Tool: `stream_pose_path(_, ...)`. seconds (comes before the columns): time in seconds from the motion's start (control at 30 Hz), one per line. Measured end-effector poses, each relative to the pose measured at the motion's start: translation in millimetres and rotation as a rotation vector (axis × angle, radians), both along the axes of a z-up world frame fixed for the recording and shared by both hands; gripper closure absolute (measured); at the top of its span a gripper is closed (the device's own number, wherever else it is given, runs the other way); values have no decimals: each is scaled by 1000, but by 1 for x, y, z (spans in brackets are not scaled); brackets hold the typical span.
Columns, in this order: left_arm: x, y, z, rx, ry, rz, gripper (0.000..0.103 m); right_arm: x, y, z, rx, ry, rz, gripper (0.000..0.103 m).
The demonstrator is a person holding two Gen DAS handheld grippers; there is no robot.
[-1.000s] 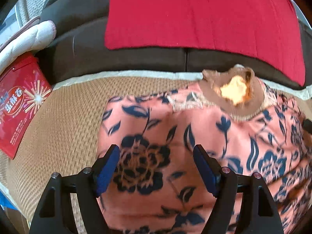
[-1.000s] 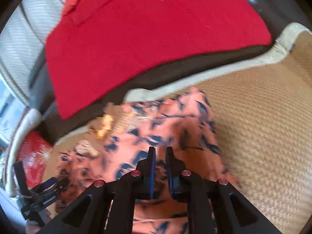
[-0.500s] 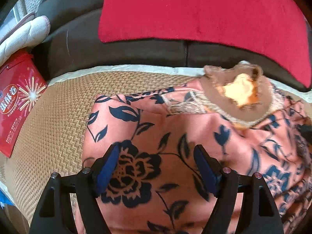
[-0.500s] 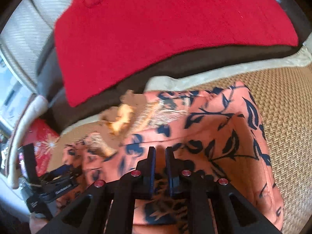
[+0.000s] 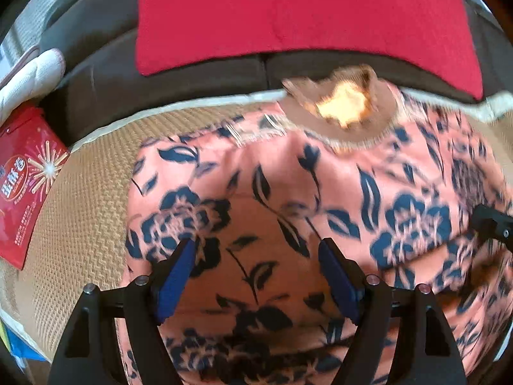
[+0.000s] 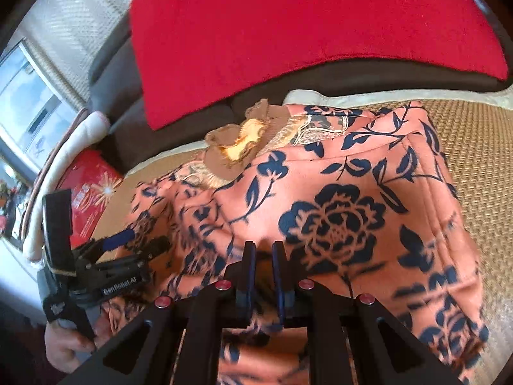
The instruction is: Fold small clothes
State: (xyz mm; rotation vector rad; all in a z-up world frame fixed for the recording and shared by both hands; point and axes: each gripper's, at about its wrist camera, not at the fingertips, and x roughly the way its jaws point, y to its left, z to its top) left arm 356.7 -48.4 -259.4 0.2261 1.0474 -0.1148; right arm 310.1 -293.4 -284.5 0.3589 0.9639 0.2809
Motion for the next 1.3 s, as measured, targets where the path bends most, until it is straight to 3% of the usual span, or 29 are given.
stream_pose_path(0.07, -4, -7, -12, 54, 21, -24, 23, 0, 5, -13, -35, 54, 32, 90)
stream_pose_path(0.13, -7, -7, -8, 59, 7, -24, 23, 0, 5, -16, -30, 61, 32, 89)
stream_pose_path(0.33, -33, 4, 10, -68, 28, -34, 23, -13, -2, 3, 32, 29, 44, 89)
stream_pose_path(0.47, -39, 0, 2, -9, 33, -72, 23, -9, 12, -14, -10, 84, 66, 89)
stream_pose_path(0.63, -44, 17, 22, -73, 17, -30, 23, -21, -3, 9, 32, 21, 40, 89)
stream_pose_path(0.83, -70, 60, 43, -113, -34, 34, 23, -67, -51, 23, 48, -20, -71, 88)
stream_pose_path(0.87, -77, 69, 45, -124, -40, 45, 23, -76, -58, 26, 47, -22, -89, 86)
stream_pose_path(0.93, -96, 82, 47, -144, -52, 66, 22, -99, -71, 28, 48, -34, -127, 70)
stream_pose_path(1.0, -120, 99, 42, -161, -54, 97, 22, -128, -85, 28, 60, -41, -188, 18)
stream_pose_path(1.13, -169, 129, 26, -211, -17, 158, 22, -171, -100, 25, 33, -2, -229, 16)
stream_pose_path(1.23, -202, 153, 7, -264, 29, 214, 22, -193, -105, 10, -10, 84, -247, 16)
stream_pose_path(1.3, -206, 163, -8, -293, 54, 248, 22, -200, -106, 2, 32, 144, -255, 16)
